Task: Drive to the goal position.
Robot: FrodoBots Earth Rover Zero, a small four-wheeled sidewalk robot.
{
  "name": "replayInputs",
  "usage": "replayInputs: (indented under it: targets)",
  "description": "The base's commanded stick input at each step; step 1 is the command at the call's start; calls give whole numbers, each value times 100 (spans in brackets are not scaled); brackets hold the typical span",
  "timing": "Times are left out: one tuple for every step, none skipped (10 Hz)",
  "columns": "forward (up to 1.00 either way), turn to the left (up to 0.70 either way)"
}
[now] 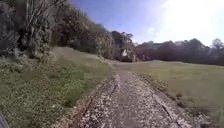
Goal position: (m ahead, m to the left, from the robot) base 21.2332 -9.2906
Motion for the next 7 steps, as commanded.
replayInputs:
  targets:
    - [70, 0]
    - [70, 0]
    - [70, -10]
    - [70, -27]
    - [70, -27]
    - [70, 0]
    - [70, 0]
